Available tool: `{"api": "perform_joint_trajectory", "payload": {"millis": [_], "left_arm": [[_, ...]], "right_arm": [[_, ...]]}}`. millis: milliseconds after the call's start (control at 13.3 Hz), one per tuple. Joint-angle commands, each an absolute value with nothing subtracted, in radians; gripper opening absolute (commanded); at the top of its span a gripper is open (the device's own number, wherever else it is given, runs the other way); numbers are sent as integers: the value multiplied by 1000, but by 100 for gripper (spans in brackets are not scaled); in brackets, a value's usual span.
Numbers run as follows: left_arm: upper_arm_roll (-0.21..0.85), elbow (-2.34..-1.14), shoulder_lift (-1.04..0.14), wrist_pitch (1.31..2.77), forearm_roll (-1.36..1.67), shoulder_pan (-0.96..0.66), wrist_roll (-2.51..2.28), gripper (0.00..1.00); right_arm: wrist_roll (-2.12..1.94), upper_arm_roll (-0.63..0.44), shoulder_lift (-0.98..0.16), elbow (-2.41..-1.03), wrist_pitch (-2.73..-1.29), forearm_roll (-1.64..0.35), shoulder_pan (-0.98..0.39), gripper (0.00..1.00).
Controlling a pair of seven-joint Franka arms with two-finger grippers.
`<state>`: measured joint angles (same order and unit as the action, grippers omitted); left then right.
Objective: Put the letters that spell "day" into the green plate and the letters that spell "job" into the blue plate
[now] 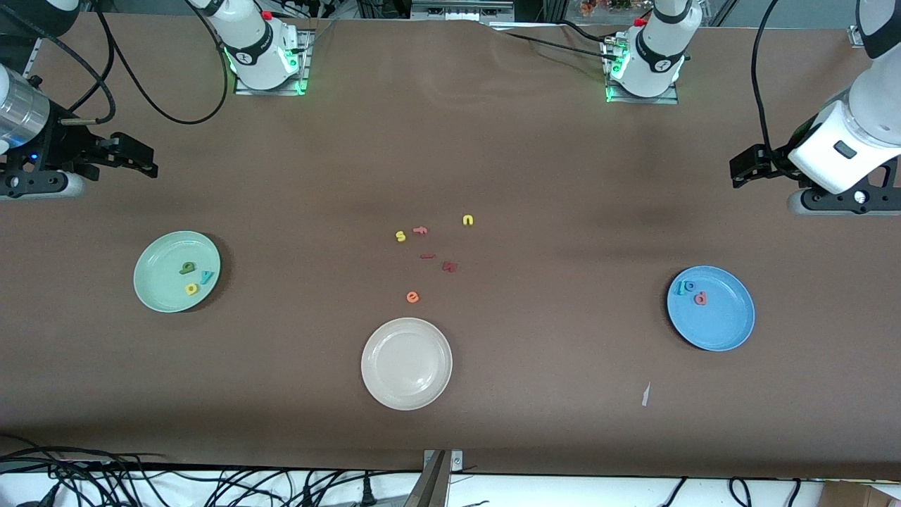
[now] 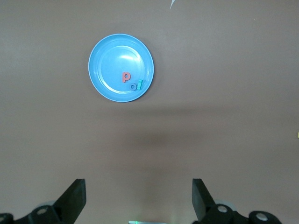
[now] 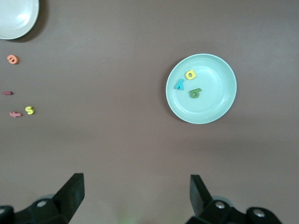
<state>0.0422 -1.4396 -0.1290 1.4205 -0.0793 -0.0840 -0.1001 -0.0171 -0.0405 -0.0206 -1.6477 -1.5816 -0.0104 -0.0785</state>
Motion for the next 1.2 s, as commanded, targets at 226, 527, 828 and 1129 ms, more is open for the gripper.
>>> {"api": "perform_joint_trajectory", "payload": {"millis": [226, 527, 828, 1129], "left_arm": [[80, -1419, -108, 1397, -117, -103, -95, 100], [71, -1419, -124, 1431, -121, -98, -106, 100], [67, -1424, -135, 1434, -141, -89, -109, 100], [66, -1422, -132, 1433, -140, -86, -109, 100]], "right_arm": [[-5, -41, -17, -1654, -1583, 11, -81, 100], [-3, -43, -17, -1654, -1580, 11, -80, 100], [-3, -41, -17, -1654, -1578, 11, -81, 100], [-3, -41, -17, -1654, -1578, 11, -81, 100]]}}
